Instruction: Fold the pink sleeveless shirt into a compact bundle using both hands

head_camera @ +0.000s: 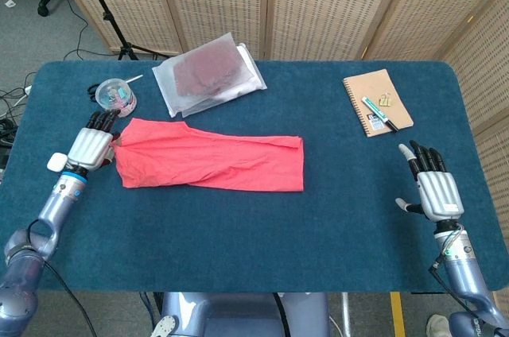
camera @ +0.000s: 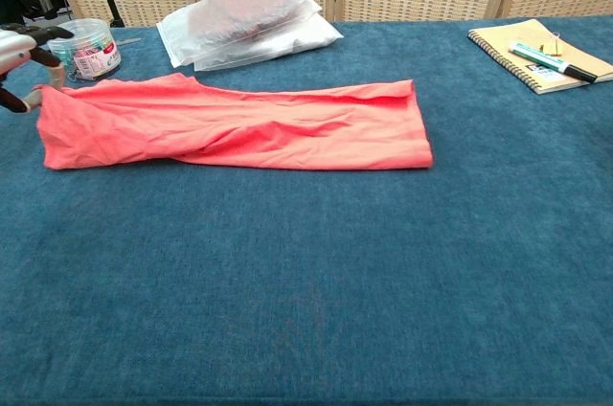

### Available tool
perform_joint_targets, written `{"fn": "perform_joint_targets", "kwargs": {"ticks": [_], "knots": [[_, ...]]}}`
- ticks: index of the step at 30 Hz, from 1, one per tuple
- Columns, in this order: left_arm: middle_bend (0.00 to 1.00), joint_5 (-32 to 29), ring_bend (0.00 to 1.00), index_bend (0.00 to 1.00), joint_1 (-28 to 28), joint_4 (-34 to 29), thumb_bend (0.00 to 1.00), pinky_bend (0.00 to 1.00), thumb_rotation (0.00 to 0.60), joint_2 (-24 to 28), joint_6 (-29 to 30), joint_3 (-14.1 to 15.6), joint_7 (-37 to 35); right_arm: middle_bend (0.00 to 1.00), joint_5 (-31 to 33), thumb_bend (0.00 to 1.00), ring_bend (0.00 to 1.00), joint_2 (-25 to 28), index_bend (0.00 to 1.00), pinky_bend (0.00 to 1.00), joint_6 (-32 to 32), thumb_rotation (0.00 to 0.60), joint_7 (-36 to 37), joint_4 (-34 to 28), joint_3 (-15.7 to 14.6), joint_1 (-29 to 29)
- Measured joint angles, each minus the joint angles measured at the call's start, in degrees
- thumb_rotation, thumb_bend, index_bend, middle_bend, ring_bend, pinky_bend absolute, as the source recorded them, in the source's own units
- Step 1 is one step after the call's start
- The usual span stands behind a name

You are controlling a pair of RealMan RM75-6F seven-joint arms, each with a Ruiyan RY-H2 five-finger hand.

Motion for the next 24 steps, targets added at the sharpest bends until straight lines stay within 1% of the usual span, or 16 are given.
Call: {"fn": "perform_joint_targets", "kwargs": {"ticks": [11,19,24], "knots": [[0.00,-3.6,0.00,0.71,3.3,1.7,0.53,0.00,0.600,6.1,-4.6,-2.9,-1.6,0.00,-0.4,0.00,0.00,0.2,0.00,0.00,0.4,0.600,-0.5,-0.6,-0.1,-0.1],[0.00,-5.0,0.00,0.71,5.0,2.1,0.53,0.00,0.600,8.8,-5.4,-4.1,-1.6,0.00,-0.5,0.00,0.00,0.0,0.00,0.00,1.0,0.600,-1.7,-0.3,-0.1,-0.2],[0.00,-5.4,0.00,0.71,5.9,1.9,0.53,0.00,0.600,9.5,-5.0,-4.6,-1.8,0.00,-0.9,0.00,0.00,-1.0,0.00,0.00,3.0,0.600,-5.5,1.4,0.1,-0.3]]}}
